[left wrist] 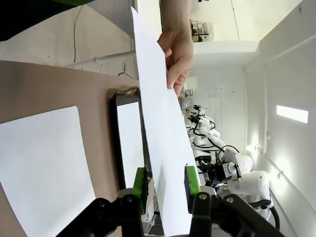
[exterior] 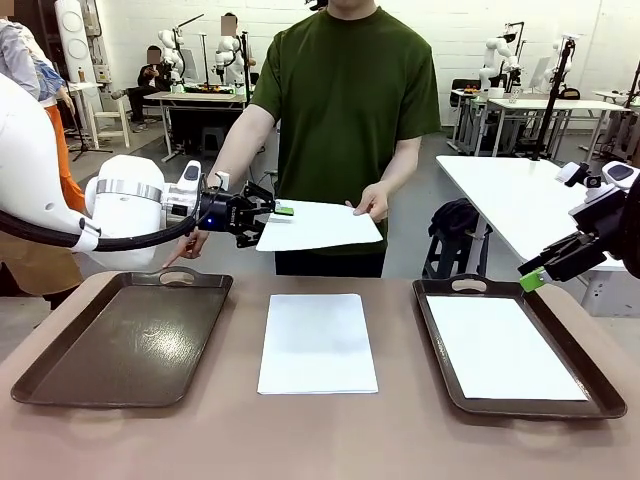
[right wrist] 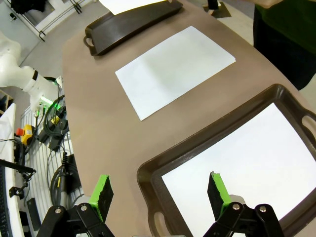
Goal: Sort the A4 documents.
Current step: Receive the A4 Paper.
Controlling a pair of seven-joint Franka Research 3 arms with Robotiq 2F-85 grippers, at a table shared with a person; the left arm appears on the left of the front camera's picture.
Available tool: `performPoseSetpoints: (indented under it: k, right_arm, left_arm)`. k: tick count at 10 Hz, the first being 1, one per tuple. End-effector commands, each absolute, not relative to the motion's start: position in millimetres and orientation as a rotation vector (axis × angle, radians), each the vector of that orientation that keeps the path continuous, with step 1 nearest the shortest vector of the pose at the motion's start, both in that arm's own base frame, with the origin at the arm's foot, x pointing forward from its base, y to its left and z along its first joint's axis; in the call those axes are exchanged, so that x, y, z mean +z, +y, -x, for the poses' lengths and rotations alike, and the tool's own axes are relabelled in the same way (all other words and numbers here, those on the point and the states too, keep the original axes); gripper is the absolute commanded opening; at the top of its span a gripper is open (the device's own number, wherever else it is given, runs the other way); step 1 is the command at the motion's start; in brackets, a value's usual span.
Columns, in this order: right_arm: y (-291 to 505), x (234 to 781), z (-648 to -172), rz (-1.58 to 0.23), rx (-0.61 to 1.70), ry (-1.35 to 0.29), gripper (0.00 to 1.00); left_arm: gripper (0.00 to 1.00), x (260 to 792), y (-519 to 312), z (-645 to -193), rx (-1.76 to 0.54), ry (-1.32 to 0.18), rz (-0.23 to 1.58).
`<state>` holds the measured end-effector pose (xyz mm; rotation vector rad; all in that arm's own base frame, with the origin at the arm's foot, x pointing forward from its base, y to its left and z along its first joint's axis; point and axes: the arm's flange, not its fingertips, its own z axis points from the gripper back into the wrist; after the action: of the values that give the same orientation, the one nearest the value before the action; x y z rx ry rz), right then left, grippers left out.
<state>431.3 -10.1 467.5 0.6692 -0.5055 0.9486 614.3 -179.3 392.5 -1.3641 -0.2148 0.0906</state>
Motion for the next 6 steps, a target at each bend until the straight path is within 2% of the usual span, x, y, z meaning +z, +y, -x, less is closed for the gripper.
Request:
performPoseSetpoints:
  k: [1,2,6]
  right_arm:
    - [-9.7,465.4,-430.5,-0.666,0.958,-0.505,1.00]
    - [-9.7,465.4,-430.5,-0.666,0.958,-0.505,1.00]
    - [-9.7,465.4,-430.5,-0.666,0.958,-0.505,1.00]
  left_arm:
    - [0.22,392.3,-179.5,-619.5,0.082,-0.239,1.378]
    - [0.03,392.4,-179.5,-619.2,0.081,-0.239,1.378]
    - [0.00,392.3,-176.6,-619.3,0.067,-0.243,1.385]
